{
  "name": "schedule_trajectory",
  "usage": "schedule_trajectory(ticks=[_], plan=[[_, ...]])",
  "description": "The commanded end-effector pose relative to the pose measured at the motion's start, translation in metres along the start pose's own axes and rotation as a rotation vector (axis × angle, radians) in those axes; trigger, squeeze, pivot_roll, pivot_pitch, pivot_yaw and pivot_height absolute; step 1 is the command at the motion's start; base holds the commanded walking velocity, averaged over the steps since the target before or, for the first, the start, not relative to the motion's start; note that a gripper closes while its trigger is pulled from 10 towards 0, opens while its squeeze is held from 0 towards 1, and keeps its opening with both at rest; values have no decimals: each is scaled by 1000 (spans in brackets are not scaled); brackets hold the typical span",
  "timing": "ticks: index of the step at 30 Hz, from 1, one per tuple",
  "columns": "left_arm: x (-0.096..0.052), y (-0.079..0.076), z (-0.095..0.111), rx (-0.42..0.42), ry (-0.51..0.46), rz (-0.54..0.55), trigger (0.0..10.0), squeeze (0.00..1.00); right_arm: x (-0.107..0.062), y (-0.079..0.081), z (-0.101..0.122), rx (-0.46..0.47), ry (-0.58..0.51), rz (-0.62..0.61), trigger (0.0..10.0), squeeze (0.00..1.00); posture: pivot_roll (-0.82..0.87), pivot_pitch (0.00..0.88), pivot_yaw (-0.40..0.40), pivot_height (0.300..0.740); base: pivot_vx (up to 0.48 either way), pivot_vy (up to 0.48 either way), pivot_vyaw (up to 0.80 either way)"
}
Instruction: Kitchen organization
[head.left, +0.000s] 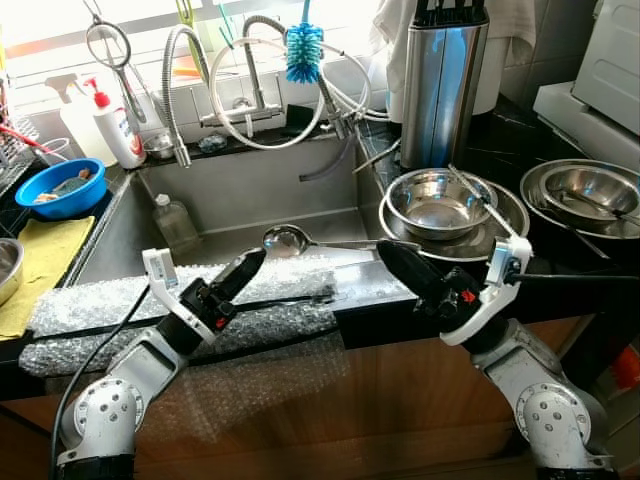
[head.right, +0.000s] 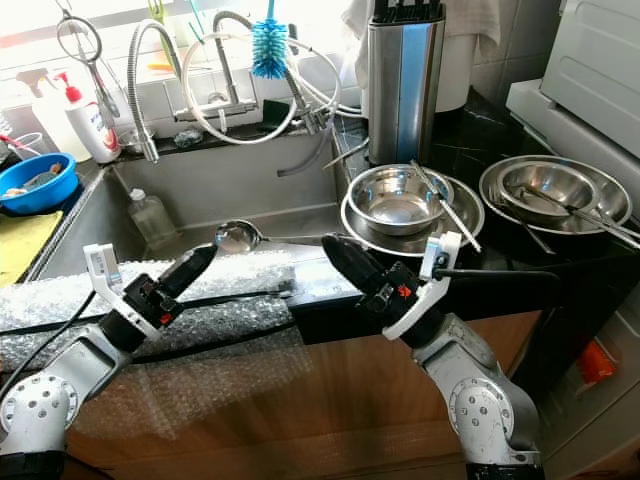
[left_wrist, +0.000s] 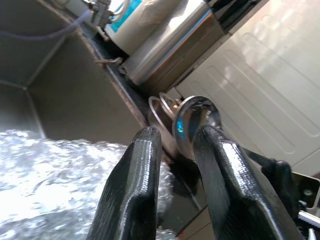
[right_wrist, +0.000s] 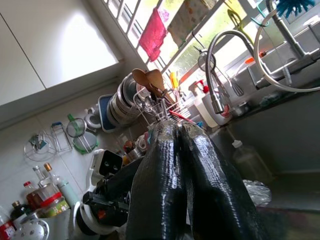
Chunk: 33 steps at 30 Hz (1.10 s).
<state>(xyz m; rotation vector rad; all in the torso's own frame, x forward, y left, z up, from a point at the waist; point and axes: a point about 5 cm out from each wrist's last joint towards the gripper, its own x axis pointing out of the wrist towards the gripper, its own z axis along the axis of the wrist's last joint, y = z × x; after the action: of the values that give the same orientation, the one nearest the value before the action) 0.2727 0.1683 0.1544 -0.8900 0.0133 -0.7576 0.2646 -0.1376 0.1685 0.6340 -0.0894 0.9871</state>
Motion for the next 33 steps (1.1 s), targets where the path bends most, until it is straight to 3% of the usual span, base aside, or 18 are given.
schedule_trajectory(ticks=[1, 20, 33], plan=[[2, -6, 5, 5, -4, -37, 10000, 0, 5, 5, 1, 4, -10, 23, 10000, 0, -100, 0, 159, 740, 0, 0, 0], [13, -11, -3, 4, -10, -76, 10000, 0, 8, 10, -8, 60, -30, 20, 10000, 0, -107, 0, 156, 740, 0, 0, 0], [16, -6, 1, 18, -75, -38, 10000, 0, 10, 14, -13, 180, -64, 6, 10000, 0, -109, 0, 150, 740, 0, 0, 0]])
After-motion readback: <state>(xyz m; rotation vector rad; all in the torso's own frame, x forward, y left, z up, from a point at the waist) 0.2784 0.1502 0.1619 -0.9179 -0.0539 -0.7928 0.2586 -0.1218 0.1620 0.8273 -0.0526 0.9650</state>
